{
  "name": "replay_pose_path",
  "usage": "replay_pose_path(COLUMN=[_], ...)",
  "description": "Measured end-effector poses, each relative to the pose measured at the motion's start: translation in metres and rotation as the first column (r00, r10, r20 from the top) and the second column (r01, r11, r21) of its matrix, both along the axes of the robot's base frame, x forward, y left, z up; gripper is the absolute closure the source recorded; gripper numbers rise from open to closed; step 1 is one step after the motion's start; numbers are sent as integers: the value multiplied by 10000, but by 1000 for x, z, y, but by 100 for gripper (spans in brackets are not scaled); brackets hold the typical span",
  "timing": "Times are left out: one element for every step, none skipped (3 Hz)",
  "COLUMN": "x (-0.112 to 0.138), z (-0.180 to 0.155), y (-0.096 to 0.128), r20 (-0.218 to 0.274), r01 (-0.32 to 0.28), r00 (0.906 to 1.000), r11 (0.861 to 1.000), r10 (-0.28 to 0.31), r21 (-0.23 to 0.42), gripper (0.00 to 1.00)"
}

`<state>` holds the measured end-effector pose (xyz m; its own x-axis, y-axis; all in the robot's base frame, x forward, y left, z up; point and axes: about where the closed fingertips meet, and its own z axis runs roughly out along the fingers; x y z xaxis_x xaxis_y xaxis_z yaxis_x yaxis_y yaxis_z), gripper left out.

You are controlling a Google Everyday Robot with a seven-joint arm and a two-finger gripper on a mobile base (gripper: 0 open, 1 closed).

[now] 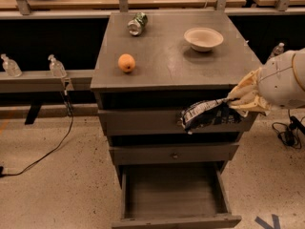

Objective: Place blue chip bag into bottom drawer

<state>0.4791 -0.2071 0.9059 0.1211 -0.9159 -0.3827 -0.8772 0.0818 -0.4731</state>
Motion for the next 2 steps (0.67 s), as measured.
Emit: replay_pose_path(x=[17,33], z=[-44,-86], y=[13,37], r20=[44,559], r01=[-497,-1191], r00=[9988,9929], r11=[9833,9049], r10=[497,1055], r21=[1752,4087], gripper=[100,100])
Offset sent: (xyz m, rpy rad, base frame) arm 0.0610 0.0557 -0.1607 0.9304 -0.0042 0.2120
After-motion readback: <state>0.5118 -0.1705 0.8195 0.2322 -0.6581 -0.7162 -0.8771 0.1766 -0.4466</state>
